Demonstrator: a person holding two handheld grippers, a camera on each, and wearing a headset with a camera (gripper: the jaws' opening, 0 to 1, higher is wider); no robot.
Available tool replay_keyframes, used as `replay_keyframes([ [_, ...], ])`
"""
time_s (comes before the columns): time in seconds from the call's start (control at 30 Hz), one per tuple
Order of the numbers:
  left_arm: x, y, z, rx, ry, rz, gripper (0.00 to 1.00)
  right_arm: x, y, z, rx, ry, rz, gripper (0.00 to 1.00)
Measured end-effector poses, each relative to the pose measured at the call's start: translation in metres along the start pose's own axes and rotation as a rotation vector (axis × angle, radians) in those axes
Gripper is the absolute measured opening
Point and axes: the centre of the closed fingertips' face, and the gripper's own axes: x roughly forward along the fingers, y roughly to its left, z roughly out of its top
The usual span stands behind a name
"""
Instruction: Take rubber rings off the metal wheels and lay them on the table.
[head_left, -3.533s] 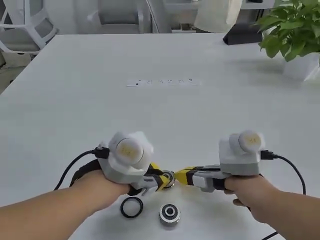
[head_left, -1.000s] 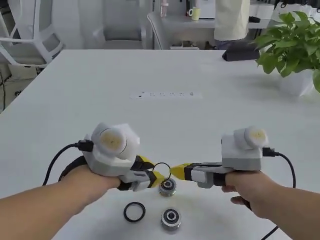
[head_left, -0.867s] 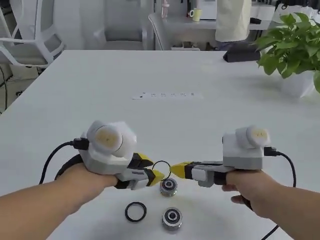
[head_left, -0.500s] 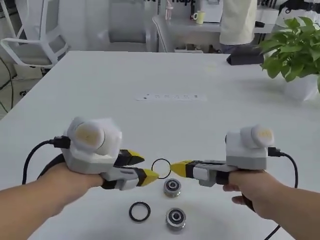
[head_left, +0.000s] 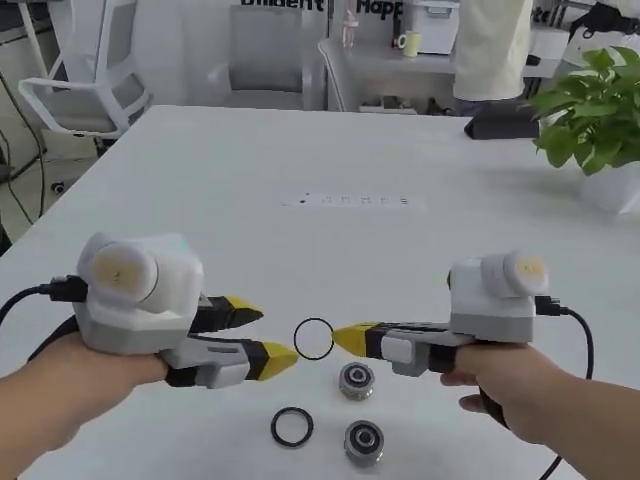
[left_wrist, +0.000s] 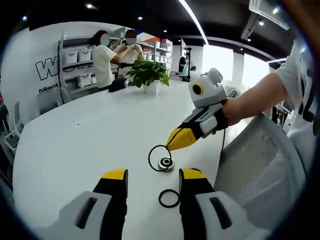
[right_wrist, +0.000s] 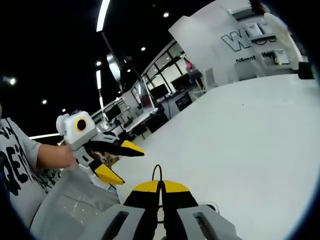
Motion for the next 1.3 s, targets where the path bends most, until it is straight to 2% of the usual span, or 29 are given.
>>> replay_keyframes([
  [0.23,-0.018,0.006,-0.017,-0.016,0.011,0.024,0.39,0.008,0.009,-0.006,-0.015,0.030,0.018,0.00],
  [0.37,-0.027,0.007,-0.022,-0.021,0.009,0.037,0.41,0.012,0.013,-0.008,-0.020,0.041,0.026,0.00],
  [0.7,-0.045,0.001,-0.029,-0.038,0.001,0.047,0.47,0.024,0.018,-0.024,-0.030,0.091,0.038,0.00],
  [1.0,-0.054,-0.003,-0.040,-0.037,0.008,0.053,0.50,0.031,0.022,-0.044,-0.043,0.168,0.042,0.00],
  [1.3,-0.063,-0.001,-0.044,-0.042,0.012,0.070,0.51,0.034,0.016,-0.057,-0.055,0.230,0.014,0.00],
])
